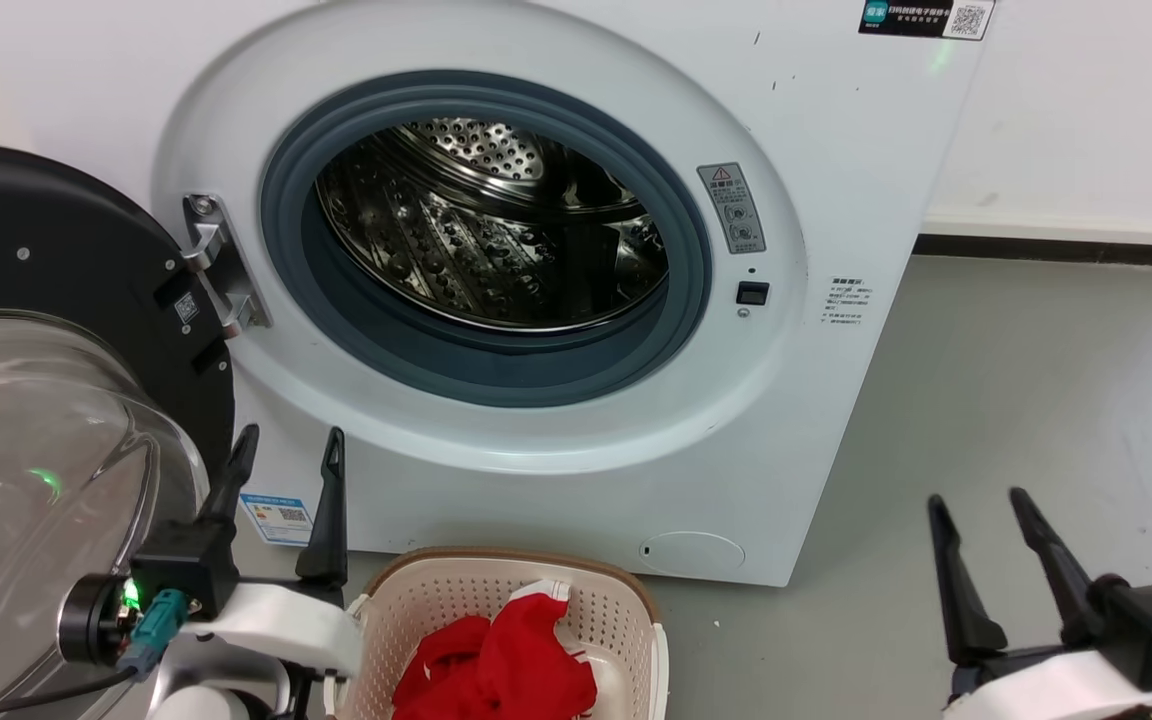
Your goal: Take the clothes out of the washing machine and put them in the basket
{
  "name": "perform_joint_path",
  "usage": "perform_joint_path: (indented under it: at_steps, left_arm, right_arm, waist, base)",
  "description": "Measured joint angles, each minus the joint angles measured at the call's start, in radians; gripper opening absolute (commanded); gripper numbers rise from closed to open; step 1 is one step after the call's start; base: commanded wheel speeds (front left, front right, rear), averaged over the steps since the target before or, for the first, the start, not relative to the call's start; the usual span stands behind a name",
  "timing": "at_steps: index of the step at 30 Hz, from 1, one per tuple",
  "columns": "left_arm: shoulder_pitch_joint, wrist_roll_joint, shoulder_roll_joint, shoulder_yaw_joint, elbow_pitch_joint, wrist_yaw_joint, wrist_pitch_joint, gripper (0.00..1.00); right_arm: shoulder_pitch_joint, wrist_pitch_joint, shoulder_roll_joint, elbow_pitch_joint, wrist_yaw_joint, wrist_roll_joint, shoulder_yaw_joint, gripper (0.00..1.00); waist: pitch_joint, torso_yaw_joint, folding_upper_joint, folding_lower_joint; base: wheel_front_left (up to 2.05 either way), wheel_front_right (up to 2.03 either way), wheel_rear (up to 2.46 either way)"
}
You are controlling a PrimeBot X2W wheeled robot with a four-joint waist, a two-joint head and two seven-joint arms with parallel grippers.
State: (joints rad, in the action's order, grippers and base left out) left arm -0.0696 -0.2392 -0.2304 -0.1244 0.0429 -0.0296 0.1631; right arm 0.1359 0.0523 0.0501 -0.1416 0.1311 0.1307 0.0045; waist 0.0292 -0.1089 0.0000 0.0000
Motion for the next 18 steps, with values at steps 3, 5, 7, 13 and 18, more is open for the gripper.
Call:
perform_joint_path:
  at_steps: [3,5,7,13,18]
  left_arm:
    - [0.037,-0.008,-0.004,-0.006,-0.02,-0.003,-0.04,1.0]
    - [0.054,-0.015,-0.004,-0.009,-0.017,-0.003,-0.047,1.0]
    - [0.065,-0.022,-0.003,-0.009,-0.01,-0.003,-0.05,1.0]
    - [0.068,-0.039,0.001,-0.01,0.023,-0.003,-0.047,1.0]
    - [0.068,-0.046,-0.001,-0.007,0.041,-0.006,-0.045,1.0]
  right_arm:
    - [0.021,0.0,0.0,-0.001,0.0,-0.001,-0.006,1.0]
    - [0.033,0.0,0.0,-0.001,0.0,-0.001,-0.013,1.0]
    - [0.037,0.0,0.0,-0.001,0.0,-0.001,-0.022,1.0]
    - [0.055,0.0,0.0,-0.001,0.0,-0.002,-0.026,1.0]
    - [0.055,0.0,0.0,-0.001,0.0,-0.002,-0.028,1.0]
  waist:
    - [0.014,-0.001,0.0,0.0]
    - [0.02,0.002,0.0,0.0]
    - [0.025,0.007,0.0,-0.0001]
    - [0.033,0.026,0.0,0.0]
    - [0.035,0.035,0.0,0.0]
  base:
    - [0.0,0.0,0.0]
    - [0.0,0.0,0.0]
    - [0.0,0.0,0.0]
    - [0.0,0.0,0.0]
    - [0.0,0.0,0.0]
